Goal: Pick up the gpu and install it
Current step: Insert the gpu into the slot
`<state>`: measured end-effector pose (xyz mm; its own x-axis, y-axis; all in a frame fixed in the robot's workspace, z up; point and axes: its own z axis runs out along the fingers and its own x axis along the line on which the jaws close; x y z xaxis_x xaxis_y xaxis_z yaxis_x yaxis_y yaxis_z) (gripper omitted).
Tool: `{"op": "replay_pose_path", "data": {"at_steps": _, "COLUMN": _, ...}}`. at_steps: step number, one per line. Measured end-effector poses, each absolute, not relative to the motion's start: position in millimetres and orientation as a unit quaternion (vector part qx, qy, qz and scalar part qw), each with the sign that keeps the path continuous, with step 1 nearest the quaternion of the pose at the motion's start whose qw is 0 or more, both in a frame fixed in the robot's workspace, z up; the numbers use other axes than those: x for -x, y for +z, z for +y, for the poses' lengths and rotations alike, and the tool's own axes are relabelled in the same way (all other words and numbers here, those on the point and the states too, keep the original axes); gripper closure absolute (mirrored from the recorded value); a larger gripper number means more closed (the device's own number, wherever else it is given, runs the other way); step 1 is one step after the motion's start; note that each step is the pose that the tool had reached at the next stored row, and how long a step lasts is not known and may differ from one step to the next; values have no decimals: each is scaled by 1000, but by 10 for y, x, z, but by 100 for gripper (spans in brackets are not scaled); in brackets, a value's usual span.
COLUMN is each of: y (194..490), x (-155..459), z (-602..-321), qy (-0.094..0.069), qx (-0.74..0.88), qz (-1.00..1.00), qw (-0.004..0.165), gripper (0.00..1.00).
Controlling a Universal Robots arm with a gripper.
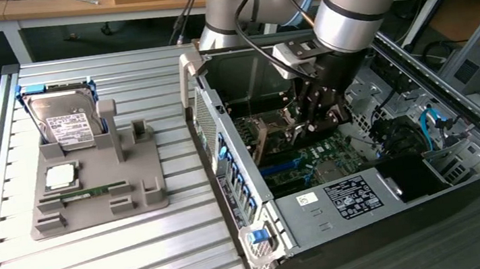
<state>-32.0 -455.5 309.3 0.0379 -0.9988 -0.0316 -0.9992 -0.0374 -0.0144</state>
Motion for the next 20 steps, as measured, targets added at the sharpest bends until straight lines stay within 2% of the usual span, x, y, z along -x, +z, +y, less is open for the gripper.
{"op": "replay_pose_path", "data": {"at_steps": 20, "y": 3027, "x": 434, "z": -4561, "qy": 2, "qx": 719, "qz": 694, "qw": 12, "gripper": 73}}
